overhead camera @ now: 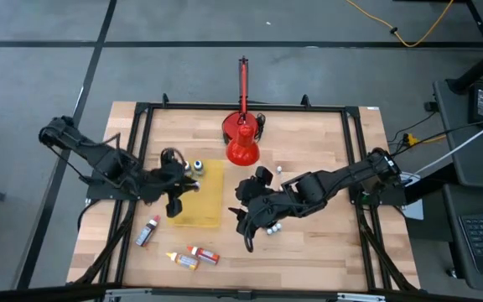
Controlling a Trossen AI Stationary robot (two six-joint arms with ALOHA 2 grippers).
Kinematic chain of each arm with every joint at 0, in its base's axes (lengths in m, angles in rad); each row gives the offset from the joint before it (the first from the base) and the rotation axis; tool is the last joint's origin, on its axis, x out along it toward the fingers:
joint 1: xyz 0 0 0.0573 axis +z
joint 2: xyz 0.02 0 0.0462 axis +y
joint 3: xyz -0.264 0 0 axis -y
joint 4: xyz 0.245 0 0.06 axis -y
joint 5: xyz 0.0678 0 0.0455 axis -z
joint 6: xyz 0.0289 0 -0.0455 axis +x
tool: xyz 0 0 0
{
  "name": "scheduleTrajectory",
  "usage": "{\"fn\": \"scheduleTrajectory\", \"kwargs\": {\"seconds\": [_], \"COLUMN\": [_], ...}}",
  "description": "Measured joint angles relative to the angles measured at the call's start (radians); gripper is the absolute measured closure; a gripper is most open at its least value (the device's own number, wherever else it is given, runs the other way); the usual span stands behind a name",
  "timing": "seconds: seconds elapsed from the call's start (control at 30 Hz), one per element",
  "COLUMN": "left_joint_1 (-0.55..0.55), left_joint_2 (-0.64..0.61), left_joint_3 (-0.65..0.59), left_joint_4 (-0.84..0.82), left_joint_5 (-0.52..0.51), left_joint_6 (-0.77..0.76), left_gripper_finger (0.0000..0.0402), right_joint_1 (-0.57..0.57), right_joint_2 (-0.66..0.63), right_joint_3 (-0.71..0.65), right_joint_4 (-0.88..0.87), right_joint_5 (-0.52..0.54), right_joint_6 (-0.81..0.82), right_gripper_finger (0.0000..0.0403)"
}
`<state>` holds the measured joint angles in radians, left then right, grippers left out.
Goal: Pick & Place food coloring
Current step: Put the right small pink food coloring bottle into the yellow bin
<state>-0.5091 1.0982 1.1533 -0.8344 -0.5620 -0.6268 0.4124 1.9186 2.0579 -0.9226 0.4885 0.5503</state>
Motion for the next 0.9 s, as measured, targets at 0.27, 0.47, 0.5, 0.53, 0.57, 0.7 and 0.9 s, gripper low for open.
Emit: {"fn": "scheduleTrajectory", "kwargs": {"seconds": [0.27, 0.47, 0.5, 0.53, 0.57, 0.7, 0.9], "left_joint_1": [-0.098, -0.116, -0.119, -0.121, -0.124, -0.130, -0.131], "left_joint_2": [0.001, 0.001, 0.001, 0.002, 0.003, 0.020, 0.098], "left_joint_3": [-0.233, -0.404, -0.427, -0.449, -0.471, -0.546, -0.602], "left_joint_4": [0.268, 0.487, 0.513, 0.534, 0.560, 0.681, 0.813], "left_joint_5": [-0.099, -0.091, -0.090, -0.091, -0.091, -0.095, -0.096], "left_joint_6": [-0.026, -0.018, -0.016, -0.016, -0.016, -0.014, 0.002], "left_gripper_finger": [0.0357, 0.0357, 0.0357, 0.0357, 0.0357, 0.0357, 0.0357], "right_joint_1": [0.000, 0.004, 0.004, 0.004, 0.004, 0.005, 0.006], "right_joint_2": [0.000, 0.000, 0.000, 0.000, 0.000, 0.000, 0.000], "right_joint_3": [0.000, 0.000, 0.000, 0.000, 0.000, -0.001, -0.001], "right_joint_4": [0.001, 0.005, 0.005, 0.006, 0.006, 0.006, 0.005], "right_joint_5": [0.000, 0.000, 0.000, -0.001, -0.001, -0.001, -0.001], "right_joint_6": [0.018, 0.020, 0.021, 0.023, 0.025, 0.026, 0.041], "right_gripper_finger": [0.0130, 0.0130, 0.0130, 0.0130, 0.0130, 0.0130, 0.0130]}}
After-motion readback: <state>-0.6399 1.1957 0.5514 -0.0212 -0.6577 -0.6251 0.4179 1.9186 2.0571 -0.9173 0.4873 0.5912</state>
